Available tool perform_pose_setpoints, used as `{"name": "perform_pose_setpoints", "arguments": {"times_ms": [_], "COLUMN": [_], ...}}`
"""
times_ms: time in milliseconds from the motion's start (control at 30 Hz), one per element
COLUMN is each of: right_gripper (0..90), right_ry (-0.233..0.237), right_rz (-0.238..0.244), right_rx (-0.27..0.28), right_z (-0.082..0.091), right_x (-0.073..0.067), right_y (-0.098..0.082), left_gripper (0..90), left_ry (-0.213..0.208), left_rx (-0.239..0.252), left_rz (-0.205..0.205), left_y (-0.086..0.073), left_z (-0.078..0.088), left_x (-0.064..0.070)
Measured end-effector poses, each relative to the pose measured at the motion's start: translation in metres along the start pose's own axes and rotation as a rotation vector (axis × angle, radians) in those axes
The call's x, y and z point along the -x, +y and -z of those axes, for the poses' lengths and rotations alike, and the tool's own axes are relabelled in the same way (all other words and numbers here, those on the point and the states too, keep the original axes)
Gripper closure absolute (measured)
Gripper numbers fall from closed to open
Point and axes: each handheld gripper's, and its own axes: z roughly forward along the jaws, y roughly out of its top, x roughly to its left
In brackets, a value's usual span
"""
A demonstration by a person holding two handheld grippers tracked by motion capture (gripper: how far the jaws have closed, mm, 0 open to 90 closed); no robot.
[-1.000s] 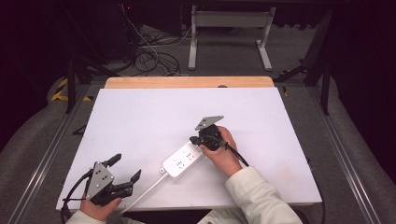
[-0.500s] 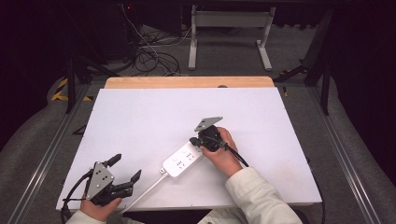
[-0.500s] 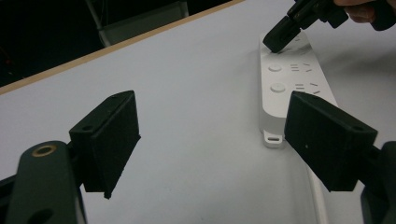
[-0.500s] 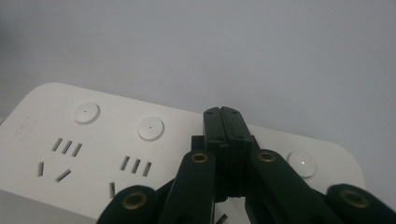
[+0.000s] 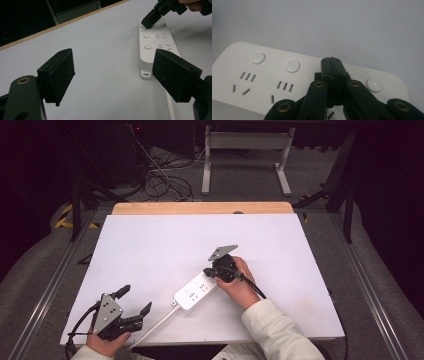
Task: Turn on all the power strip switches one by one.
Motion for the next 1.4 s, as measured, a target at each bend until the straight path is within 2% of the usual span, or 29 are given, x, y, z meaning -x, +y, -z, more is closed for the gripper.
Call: {"name": "perform_pose_setpoints", "arguments": {"times_ms": [133,233,333,433,500,533,600,633,667,800,1133,1200,1300,1400], "right_gripper": [90.0,90.0,90.0,90.0,90.0,90.0,90.0,90.0,90.0,90.0,90.0,90.0,90.0,90.0], "right_ry": [-0.008,0.003,-0.018,-0.012,-0.013,-0.028,0.008,0.013,0.007,0.009,0.026,0.034,0.061,0.072], "right_rz": [0.006,-0.016,-0.018,-0.025,-0.004,0.014,-0.016,-0.013,0.003,0.036,0.039,0.036,0.051,0.070], "right_rx": [0.007,0.012,0.006,0.009,0.005,0.018,0.132,0.163,0.170,0.156,0.148,0.152,0.157,0.138], "right_z": [-0.002,-0.003,-0.003,-0.003,-0.001,0.003,0.016,0.022,0.026,0.028,0.026,0.025,0.024,0.019], "right_x": [-0.002,0.000,-0.001,0.000,-0.001,-0.003,-0.004,-0.006,-0.008,-0.015,-0.015,-0.016,-0.020,-0.025], "right_y": [0.001,0.000,0.000,0.000,0.003,0.006,0.011,0.014,0.017,0.020,0.021,0.021,0.022,0.022], "left_gripper": [18.3,18.3,18.3,18.3,18.3,18.3,18.3,18.3,18.3,18.3,18.3,18.3,18.3,18.3], "left_ry": [0.001,0.003,0.004,0.004,0.003,0.002,0.006,0.007,0.006,0.008,0.008,0.003,0.006,0.007], "left_rx": [0.001,0.002,0.000,0.002,0.006,0.006,0.003,0.003,0.002,0.006,0.006,0.007,0.006,0.005], "left_rz": [0.001,-0.006,-0.005,-0.007,0.000,0.000,-0.006,-0.008,-0.005,-0.004,-0.004,0.005,-0.005,-0.006], "left_y": [0.000,0.000,0.000,0.000,0.000,0.000,0.000,0.000,0.000,0.000,0.000,0.000,0.000,0.000], "left_z": [0.000,0.001,0.001,0.001,0.001,0.001,0.001,0.000,0.000,0.001,0.001,0.001,0.001,0.001], "left_x": [0.000,0.000,0.000,0.000,0.001,0.000,0.000,-0.001,-0.001,-0.001,-0.001,0.000,-0.001,-0.001]}}
